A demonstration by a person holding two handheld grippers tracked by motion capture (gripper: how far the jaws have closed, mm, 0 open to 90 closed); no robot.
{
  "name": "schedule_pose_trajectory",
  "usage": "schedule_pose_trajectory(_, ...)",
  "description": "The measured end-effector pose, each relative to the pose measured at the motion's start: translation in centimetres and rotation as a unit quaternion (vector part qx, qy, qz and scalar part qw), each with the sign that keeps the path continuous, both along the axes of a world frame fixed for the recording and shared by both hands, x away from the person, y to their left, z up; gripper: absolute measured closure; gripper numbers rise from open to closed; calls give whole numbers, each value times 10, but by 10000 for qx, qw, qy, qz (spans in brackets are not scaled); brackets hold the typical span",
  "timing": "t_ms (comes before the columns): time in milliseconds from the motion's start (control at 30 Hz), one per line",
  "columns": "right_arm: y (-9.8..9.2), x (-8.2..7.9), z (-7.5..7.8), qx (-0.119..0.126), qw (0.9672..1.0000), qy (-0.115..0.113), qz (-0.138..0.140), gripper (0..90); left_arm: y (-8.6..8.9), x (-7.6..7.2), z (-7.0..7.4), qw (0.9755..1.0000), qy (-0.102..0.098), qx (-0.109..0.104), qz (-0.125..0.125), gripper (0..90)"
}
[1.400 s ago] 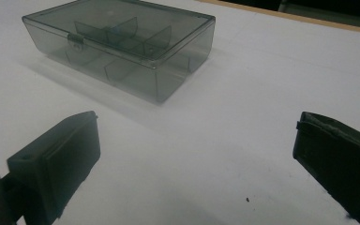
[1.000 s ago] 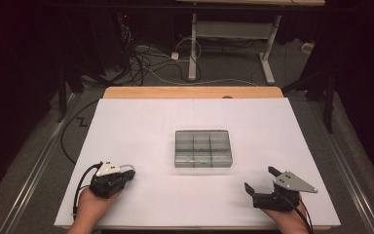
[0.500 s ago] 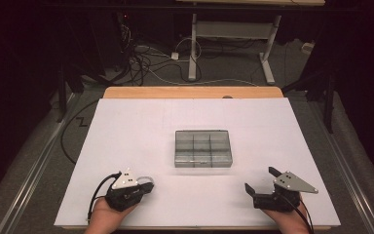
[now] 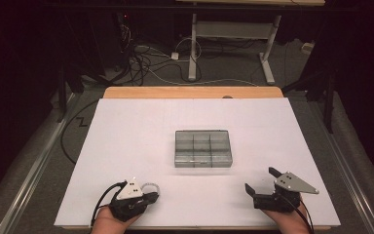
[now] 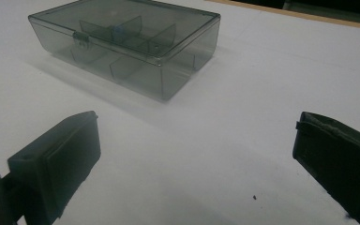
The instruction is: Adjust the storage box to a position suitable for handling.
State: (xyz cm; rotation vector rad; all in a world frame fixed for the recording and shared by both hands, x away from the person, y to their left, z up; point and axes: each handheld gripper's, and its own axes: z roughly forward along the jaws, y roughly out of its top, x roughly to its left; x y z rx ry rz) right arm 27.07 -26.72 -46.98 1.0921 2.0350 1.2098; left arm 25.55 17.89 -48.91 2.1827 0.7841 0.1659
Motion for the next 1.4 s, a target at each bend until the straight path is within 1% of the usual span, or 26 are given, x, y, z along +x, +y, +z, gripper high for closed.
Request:
schedule_pose_trajectory(167, 1, 0, -1, -13, 10000, 21, 14, 26, 0, 1, -1, 10000, 13, -27, -69, 817)
schedule_pose_trajectory(267, 1, 0, -1, 4, 10000, 31, 4, 36, 1, 1, 1, 9999, -7, -111, -93, 737)
schedule_pose_trajectory(333, 1, 0, -1, 19, 10000, 35, -4, 50, 3, 1, 2, 9998, -97, -168, -61, 715)
schedule_pose_trajectory(367, 1, 0, -1, 25, 10000, 36, -9, 56, 4, 2, 3, 9997, -110, -216, -25, 676)
schedule_pose_trajectory(400, 1, 0, -1, 34, 10000, 35, -6, 64, 5, 3, 4, 9995, -141, -277, 11, 671)
schedule_pose_trajectory(433, 1, 0, -1, 34, 10000, 35, -6, 64, 5, 3, 4, 9995, -141, -277, 11, 669)
schedule_pose_trajectory(467, 0, 0, -1, 51, 10000, 42, -3, 75, 7, 4, 4, 9993, -175, -337, 69, 669)
schedule_pose_trajectory(500, 0, 0, -1, 64, 10000, 71, -29, 95, 11, 6, 5, 9986, -202, -425, 231, 622)
schedule_pose_trajectory(567, 0, 0, -1, 87, 9999, 86, -37, 137, 17, 8, 6, 9975, -255, -536, 389, 622)
schedule_pose_trajectory(600, -1, 0, -1, 83, 9999, 99, -37, 168, 21, 11, 7, 9969, -237, -632, 405, 622)
schedule_pose_trajectory(633, -1, 1, -2, 74, 9999, 104, -30, 168, 21, 11, 7, 9969, -237, -632, 405, 622)
schedule_pose_trajectory(667, -1, 1, -2, 79, 9999, 111, -22, 173, 29, 15, 9, 9951, -188, -768, 592, 622)
schedule_pose_trajectory(700, -1, 2, -2, 86, 9999, 129, -28, 184, 29, 15, 9, 9951, -188, -768, 592, 624)
schedule_pose_trajectory(733, -1, 2, -3, 110, 9998, 167, -13, 210, 32, 17, 9, 9939, -215, -795, 737, 642)
schedule_pose_trajectory(767, -1, 2, -3, 120, 9998, 182, 24, 231, 37, 20, 9, 9925, -249, -764, 923, 666)
schedule_pose_trajectory(833, -1, 2, -3, 118, 9997, 192, 38, 255, 42, 22, 9, 9913, -277, -697, 1080, 726)
schedule_pose_trajectory(933, -1, 3, -3, 125, 9997, 199, 50, 322, 45, 24, 8, 9909, -312, -648, 1135, 795)
schedule_pose_trajectory(1000, -3, 4, -4, 196, 9995, 230, 60, 423, 48, 26, 7, 9901, -317, -618, 1222, 857)
schedule_pose_trajectory(1033, -4, 4, -4, 231, 9994, 227, 83, 453, 49, 27, 6, 9901, -311, -609, 1228, 877)
schedule_pose_trajectory(1133, -5, 5, -4, 251, 9994, 238, 83, 559, 51, 29, 4, 9904, -278, -594, 1220, 880)
schedule_pose_trajectory(1233, -5, 5, -5, 281, 9990, 334, 102, 668, 50, 31, 3, 9903, -313, -533, 1244, 880)
schedule_pose_trajectory(1267, -5, 5, -4, 293, 9989, 351, 106, 706, 50, 32, 2, 9899, -375, -547, 1256, 881)
schedule_pose_trajectory(1300, -4, 5, -4, 307, 9988, 367, 99, 743, 50, 32, 2, 9899, -375, -547, 1256, 881)
schedule_pose_trajectory(1333, -4, 6, -4, 307, 9988, 366, 116, 779, 50, 33, 3, 9892, -464, -548, 1279, 881)
schedule_pose_trajectory(1367, -4, 6, -3, 291, 9989, 352, 116, 822, 50, 33, 3, 9892, -464, -548, 1279, 881)
schedule_pose_trajectory(1400, -4, 7, -3, 279, 9990, 322, 104, 863, 50, 35, 3, 9875, -554, -567, 1366, 881)
